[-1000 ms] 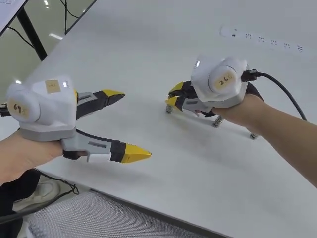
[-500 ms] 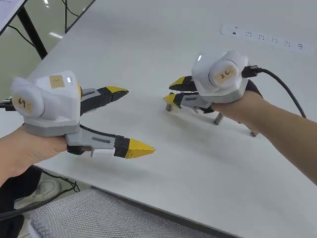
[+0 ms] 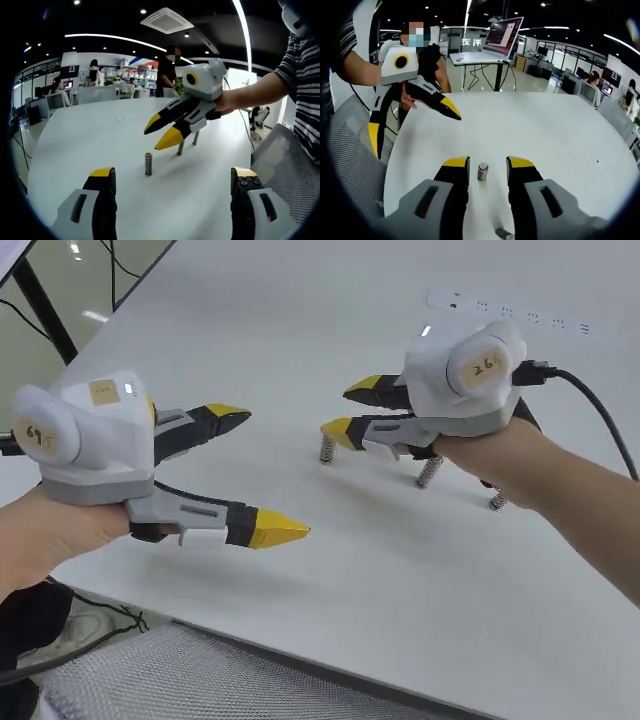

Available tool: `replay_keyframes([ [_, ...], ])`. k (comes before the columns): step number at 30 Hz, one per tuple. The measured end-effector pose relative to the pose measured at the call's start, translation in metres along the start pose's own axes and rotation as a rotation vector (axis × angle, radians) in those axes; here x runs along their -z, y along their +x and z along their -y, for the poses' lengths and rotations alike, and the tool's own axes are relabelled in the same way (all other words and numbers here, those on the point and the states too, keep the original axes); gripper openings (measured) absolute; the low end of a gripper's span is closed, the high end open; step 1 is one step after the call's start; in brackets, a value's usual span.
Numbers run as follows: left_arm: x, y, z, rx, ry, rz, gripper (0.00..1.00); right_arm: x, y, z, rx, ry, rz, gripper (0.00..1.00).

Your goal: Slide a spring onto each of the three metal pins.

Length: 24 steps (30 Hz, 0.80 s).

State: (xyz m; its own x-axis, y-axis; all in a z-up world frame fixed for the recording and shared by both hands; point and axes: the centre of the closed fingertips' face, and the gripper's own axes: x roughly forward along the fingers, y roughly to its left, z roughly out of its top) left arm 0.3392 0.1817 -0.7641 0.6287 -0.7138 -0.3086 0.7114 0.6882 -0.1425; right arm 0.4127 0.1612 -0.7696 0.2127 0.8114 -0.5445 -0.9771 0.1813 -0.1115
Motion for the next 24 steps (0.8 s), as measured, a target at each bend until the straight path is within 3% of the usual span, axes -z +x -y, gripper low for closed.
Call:
replay_keyframes([
  [4,-0.004,0.003,0.001,0.006,0.003,0.001,0.96,0.001,-0.017,0.003,0.025,0.031,0.034,0.34],
  [10,-0.009,0.007,0.002,0.012,0.001,0.007,0.97,0.001,-0.038,0.004,0.063,0.085,0.094,0.51],
  [18,-0.015,0.01,0.005,0.023,0.01,0.012,0.97,0.013,-0.062,0.004,0.117,0.123,0.112,0.6],
  [24,-0.018,0.009,0.004,0.024,0.014,0.011,0.97,0.021,-0.084,0.002,0.156,0.11,0.133,0.75],
])
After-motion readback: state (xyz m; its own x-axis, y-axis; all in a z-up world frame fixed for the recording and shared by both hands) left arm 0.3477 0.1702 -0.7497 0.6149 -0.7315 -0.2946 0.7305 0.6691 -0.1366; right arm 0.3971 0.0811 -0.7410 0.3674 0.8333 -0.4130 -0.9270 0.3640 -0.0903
